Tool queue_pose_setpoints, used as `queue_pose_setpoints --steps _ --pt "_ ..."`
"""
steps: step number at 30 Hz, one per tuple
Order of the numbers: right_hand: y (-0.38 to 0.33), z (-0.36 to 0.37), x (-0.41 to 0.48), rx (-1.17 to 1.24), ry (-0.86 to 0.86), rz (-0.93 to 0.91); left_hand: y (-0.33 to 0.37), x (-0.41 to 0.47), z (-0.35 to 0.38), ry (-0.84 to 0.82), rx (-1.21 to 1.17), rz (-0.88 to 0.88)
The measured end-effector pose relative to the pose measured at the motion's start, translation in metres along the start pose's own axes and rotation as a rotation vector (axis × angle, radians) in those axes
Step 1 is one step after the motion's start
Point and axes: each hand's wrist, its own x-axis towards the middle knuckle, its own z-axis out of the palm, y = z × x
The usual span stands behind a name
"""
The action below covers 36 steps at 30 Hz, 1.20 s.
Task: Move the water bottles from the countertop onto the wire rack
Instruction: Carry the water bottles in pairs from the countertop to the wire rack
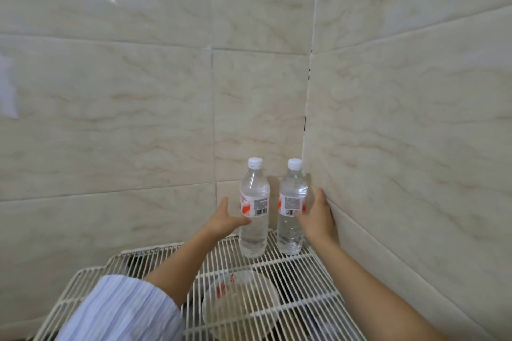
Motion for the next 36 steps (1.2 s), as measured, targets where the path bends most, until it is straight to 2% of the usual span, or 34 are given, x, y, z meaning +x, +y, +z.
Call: queue_pose_setpoints --steps 3,9,14,22,31,36 --pt "-0.006 0.005 -0.032 -0.164 0.076 -0.162 -0.008 -0.016 -0.018 0.067 0.078 -0.030" --pt "-0.057 0.035 -0.079 -0.081 -0.060 -0.466 -0.031 -0.073 -0.066 0.170 0.150 -0.069" --pt "-0.108 0.088 -0.139 0.006 -0.268 -0.701 -0.074 -0.156 -0.146 0.422 0.123 -0.118" --pt "-0.176 0.142 -0.266 0.048 -0.498 -0.832 -0.141 -0.353 -0.262 0.834 0.073 -0.276" --pt "-0.236 0.158 -0.463 0.068 -0.645 -0.885 -0.192 -0.605 -0.324 1.153 0.034 -0.378" --pt "-0.256 0.156 -0.601 0.063 -0.764 -1.015 -0.215 -0.763 -0.340 1.325 0.034 -0.454"
